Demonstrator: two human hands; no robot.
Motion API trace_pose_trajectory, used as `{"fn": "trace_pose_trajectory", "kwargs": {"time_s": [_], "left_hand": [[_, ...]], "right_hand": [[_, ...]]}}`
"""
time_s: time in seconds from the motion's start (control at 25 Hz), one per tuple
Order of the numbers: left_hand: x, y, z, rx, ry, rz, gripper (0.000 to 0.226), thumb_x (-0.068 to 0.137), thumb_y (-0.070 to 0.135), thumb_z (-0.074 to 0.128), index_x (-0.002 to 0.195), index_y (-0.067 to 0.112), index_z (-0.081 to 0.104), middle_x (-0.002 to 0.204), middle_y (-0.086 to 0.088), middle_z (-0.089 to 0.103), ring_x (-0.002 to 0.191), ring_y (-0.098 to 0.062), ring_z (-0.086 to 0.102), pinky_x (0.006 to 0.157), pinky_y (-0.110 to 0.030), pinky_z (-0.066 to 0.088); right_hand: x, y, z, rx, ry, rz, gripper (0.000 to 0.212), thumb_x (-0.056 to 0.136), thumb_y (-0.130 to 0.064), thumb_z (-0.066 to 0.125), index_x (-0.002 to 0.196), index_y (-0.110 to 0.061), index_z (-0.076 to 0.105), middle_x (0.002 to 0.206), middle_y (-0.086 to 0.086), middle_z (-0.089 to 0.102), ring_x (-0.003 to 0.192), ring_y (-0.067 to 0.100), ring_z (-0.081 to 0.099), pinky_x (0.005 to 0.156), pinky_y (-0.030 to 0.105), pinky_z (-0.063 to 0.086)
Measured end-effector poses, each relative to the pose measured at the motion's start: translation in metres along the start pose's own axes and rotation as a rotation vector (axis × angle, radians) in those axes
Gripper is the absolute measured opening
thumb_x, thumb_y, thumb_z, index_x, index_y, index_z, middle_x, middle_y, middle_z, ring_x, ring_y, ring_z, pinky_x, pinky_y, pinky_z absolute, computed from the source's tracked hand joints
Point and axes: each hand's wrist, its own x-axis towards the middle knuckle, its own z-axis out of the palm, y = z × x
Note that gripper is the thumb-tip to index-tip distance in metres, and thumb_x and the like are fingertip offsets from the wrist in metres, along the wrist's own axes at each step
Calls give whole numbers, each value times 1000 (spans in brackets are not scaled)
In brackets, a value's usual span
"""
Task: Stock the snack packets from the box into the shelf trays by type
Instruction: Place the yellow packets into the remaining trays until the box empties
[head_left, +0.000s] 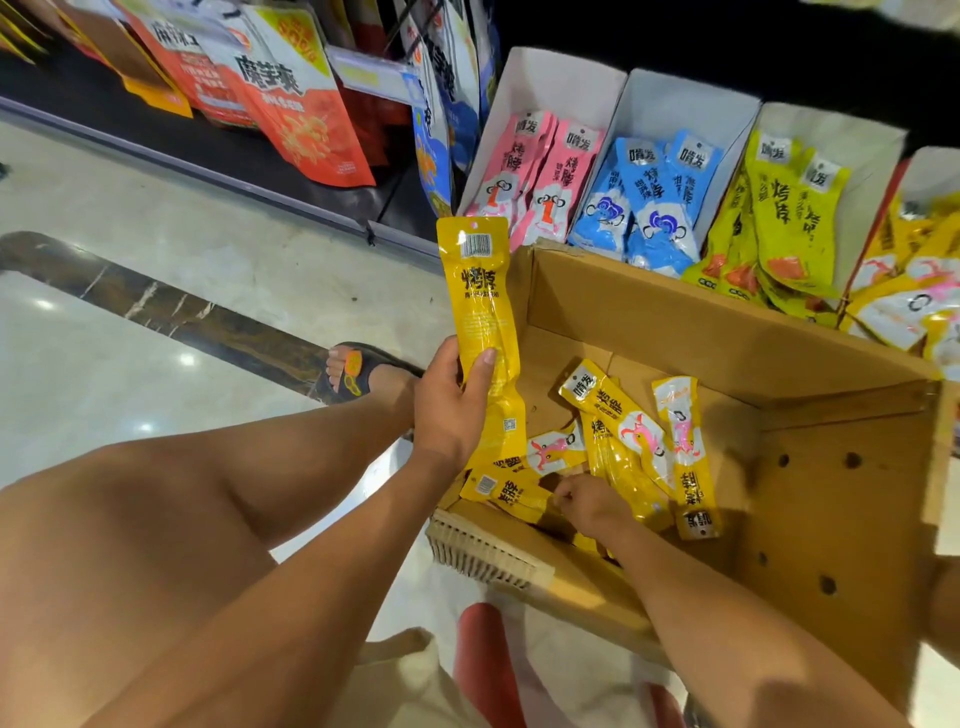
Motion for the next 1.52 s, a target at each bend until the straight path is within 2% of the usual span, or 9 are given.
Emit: {"fn": "trace_pose_trajectory", "kwargs": {"time_s": [0.2, 0.36, 0.6, 0.72, 0.92, 1.12, 1.24, 1.36, 1.52], "left_hand": [[-2, 4, -3, -21, -32, 1, 14, 104, 37, 57, 112, 28, 65, 96, 4, 73, 89, -23, 68, 79, -45, 59], [-2, 6, -3, -43, -43, 33, 13, 104, 34, 57, 110, 28, 66, 95, 2, 73, 88, -24, 68, 76, -44, 57], [11, 15, -11, -173, -25, -160, 11, 103, 31, 59, 99, 27, 68, 104, -6, 76, 94, -26, 73, 87, -50, 60], [11, 30, -9, -180, -50, -219, 8, 103, 27, 60, 105, 23, 66, 108, -8, 74, 95, -26, 72, 81, -39, 59], [2, 62, 7, -148, -128, -206, 18, 104, 24, 57, 119, 16, 62, 109, -8, 71, 88, -20, 69, 68, -32, 55], [-13, 103, 35, -294, -315, -245, 29, 104, 17, 56, 133, 24, 54, 119, -16, 71, 95, -37, 75, 85, -57, 60], [-28, 125, 54, -408, -419, -283, 35, 103, 7, 54, 136, 20, 50, 122, -21, 68, 96, -41, 75, 90, -67, 55], [-39, 148, 72, -446, -469, -280, 34, 103, 6, 53, 134, 20, 51, 122, -22, 67, 98, -39, 73, 81, -56, 58], [-41, 170, 104, -554, -585, -404, 48, 107, 48, 40, 133, 13, 59, 119, -18, 72, 88, -28, 66, 73, -41, 54]], "right_hand": [[-13, -1, -10, 211, 121, -6, 24, 96, -25, 62, 74, -21, 66, 87, 1, 63, 85, 20, 59, 71, 29, 42], [-29, 0, -31, 445, 251, 86, 35, 96, -24, 63, 62, -19, 54, 62, -2, 49, 63, 19, 55, 64, 40, 52], [-75, -17, -86, 842, 346, 133, 19, 99, -17, 58, 80, -17, 56, 78, 4, 53, 57, 14, 55, 50, 22, 41], [-97, -26, -124, 992, 415, 126, 4, 98, -17, 60, 95, -15, 61, 81, 1, 59, 51, 9, 60, 43, 20, 41], [-149, -43, -193, 1063, 453, 61, 16, 101, -31, 56, 105, -16, 60, 92, 6, 61, 73, 15, 58, 67, 30, 52], [-202, -45, -239, 1000, 384, -53, 53, 83, -63, 68, 117, -24, 57, 107, -5, 59, 99, 15, 57, 93, 39, 53], [-206, -36, -259, 1014, 428, -64, 35, 88, -46, 68, 113, -24, 54, 97, -10, 55, 96, 16, 52, 89, 38, 45], [-209, -25, -281, 1165, 384, -42, 33, 85, -28, 63, 111, -8, 58, 87, 7, 64, 80, 24, 59, 80, 41, 48], [-220, 6, -307, 1221, 341, -107, 24, 96, -9, 62, 117, -1, 53, 102, 19, 65, 92, 29, 65, 72, 38, 58]]}}
